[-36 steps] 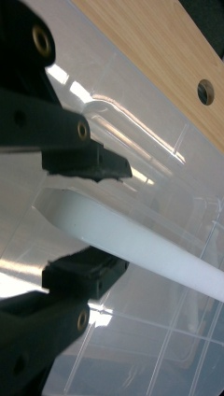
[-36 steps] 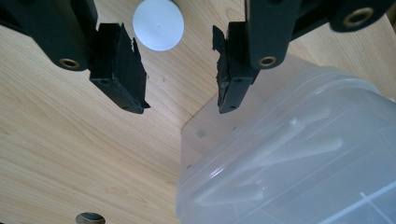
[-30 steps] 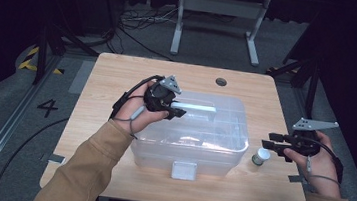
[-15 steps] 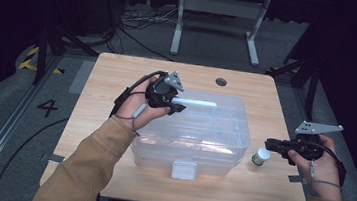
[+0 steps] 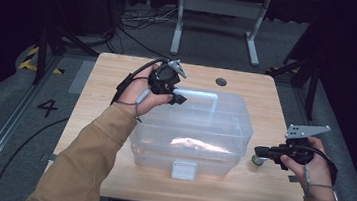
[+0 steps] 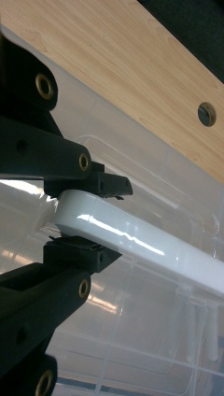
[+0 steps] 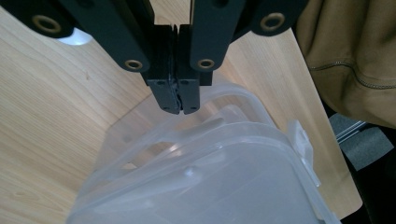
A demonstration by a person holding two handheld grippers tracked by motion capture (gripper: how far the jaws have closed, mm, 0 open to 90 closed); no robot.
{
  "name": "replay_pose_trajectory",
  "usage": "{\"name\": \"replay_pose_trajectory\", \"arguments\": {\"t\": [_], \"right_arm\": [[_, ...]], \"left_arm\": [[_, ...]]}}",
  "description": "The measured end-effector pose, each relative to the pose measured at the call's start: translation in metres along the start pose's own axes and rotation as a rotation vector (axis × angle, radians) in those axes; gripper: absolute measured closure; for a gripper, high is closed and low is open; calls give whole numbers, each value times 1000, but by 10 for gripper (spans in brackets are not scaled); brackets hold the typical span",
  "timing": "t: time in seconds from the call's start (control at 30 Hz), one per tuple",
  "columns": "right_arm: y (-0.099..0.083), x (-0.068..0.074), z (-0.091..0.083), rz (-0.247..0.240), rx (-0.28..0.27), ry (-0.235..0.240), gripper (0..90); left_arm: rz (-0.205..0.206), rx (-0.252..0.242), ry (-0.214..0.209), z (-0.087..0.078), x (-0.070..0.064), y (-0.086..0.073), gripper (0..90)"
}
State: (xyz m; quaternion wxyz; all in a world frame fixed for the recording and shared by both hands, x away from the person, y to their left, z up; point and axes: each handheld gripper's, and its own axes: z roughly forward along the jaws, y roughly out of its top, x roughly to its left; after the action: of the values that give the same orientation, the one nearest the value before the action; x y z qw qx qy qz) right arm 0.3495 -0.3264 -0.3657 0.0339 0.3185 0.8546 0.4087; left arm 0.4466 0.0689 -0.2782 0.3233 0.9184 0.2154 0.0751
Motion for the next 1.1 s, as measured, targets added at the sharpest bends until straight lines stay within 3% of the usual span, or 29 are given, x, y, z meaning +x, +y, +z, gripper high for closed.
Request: {"name": "replay_pose_trajectory", "arguments": {"t": [0.27,0.47,0.5,0.53,0.57,0.6,0.63,0.73,1.1], "right_arm": [[4,7,14,-36,2,53,900],[6,11,24,-66,15,78,900],[7,11,24,-72,17,78,900],[7,11,24,-77,17,73,900],[7,11,25,-79,8,67,900],[7,11,25,-79,8,67,900],[7,11,25,-76,-2,69,900],[7,9,25,-76,-23,70,900],[15,8,20,-84,-83,38,900]], "left_arm": [[13,14,3,-1,0,1,729],[15,-3,-9,-3,0,0,724],[3,-11,-11,-4,0,-1,712],[3,-11,-11,-4,0,-1,645],[-6,-34,-7,-5,-2,-1,535],[2,-58,6,-7,-3,-1,535],[6,-75,21,-9,-5,-1,454],[15,-117,41,-21,-9,-1,388],[-26,-246,43,-65,-11,-14,414]]}}
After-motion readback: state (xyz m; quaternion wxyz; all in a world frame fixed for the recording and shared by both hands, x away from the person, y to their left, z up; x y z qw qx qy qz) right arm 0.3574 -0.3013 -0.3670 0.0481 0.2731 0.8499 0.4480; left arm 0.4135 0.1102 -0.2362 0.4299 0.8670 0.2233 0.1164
